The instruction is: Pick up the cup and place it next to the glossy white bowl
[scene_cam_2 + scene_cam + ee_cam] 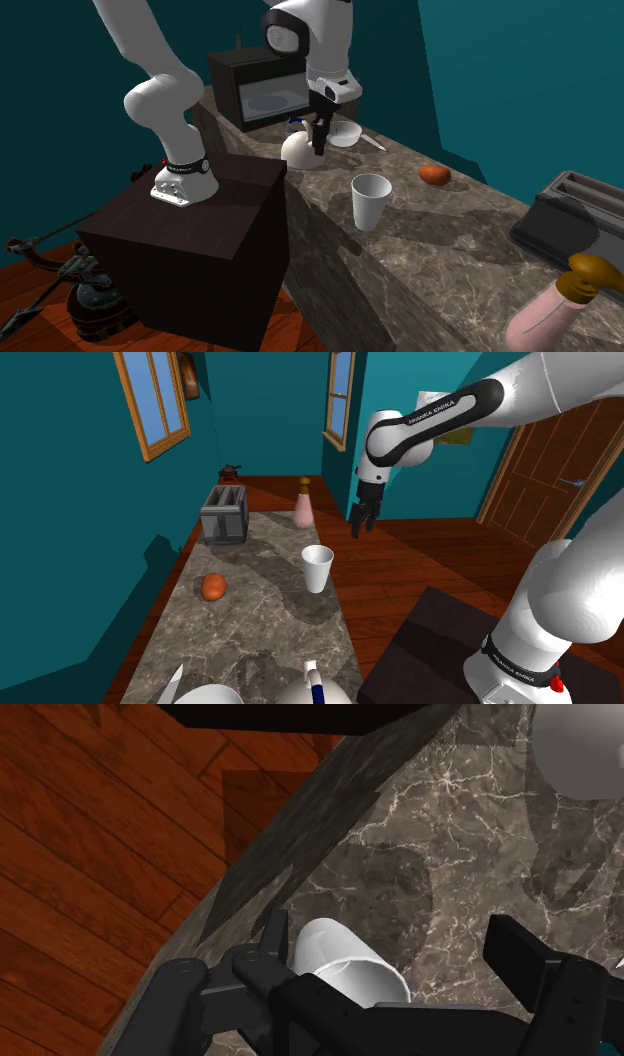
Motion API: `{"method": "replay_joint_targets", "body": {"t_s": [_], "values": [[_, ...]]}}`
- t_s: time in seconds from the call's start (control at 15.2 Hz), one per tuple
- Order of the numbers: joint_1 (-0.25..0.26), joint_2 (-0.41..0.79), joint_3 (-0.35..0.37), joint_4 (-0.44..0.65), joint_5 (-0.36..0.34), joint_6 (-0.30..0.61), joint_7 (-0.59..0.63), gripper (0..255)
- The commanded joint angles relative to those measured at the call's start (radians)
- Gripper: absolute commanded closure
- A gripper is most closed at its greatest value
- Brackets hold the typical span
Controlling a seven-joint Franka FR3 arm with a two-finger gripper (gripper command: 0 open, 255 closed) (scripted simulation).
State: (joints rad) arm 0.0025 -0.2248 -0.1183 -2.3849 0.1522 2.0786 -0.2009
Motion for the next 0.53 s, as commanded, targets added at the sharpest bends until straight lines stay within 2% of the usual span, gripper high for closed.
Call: {"method": "replay_joint_targets", "body": {"t_s": [0.0,0.46], "values": [[0.004,0.089,-0.004,0.039,0.014,0.052,-0.014,0],[0.0,0.367,-0.009,0.203,0.067,0.166,-0.064,0]]}}
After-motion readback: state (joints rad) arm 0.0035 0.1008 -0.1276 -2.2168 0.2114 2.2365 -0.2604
